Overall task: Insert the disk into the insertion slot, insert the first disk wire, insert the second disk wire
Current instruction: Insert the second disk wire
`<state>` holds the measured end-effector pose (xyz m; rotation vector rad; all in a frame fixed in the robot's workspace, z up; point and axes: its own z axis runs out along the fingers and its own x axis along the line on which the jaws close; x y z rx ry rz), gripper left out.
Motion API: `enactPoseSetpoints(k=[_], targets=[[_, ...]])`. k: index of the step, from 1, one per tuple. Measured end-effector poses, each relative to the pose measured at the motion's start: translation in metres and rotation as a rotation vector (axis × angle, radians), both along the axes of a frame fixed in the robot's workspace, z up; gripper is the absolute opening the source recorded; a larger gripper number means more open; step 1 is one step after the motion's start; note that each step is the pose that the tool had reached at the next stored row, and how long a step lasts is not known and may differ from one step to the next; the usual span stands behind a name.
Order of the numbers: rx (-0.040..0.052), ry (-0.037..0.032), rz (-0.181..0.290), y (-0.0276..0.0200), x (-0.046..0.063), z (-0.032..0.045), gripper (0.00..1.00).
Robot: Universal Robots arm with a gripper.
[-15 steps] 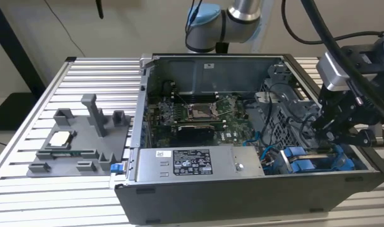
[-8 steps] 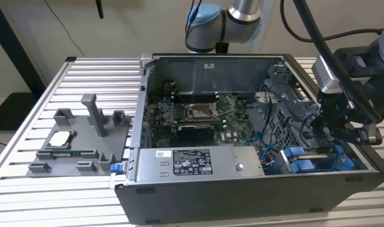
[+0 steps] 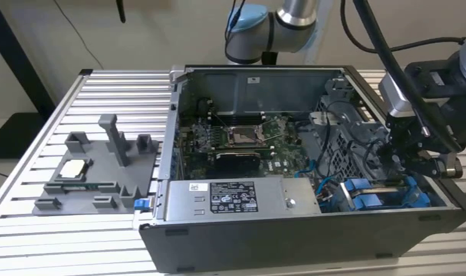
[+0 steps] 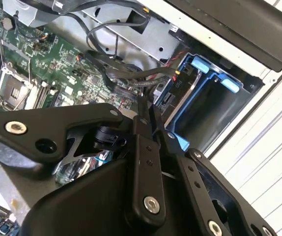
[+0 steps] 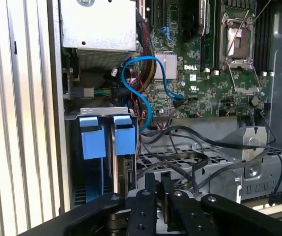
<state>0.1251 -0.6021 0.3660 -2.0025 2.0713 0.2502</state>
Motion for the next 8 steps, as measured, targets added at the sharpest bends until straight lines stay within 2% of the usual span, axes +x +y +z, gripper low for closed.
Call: enactPoseSetpoints(k=[4,6,8], targets=[[-0.0095,0.0036,0.0,-0.0003,0.0021,-0.0014,0.16],[-0.0258,0.0109,0.0,-0.0003,0.0045,-0.0016,0.16],[-0.0481,0.0261,0.0,-0.0003,0.0068,-0.0015,0.16]])
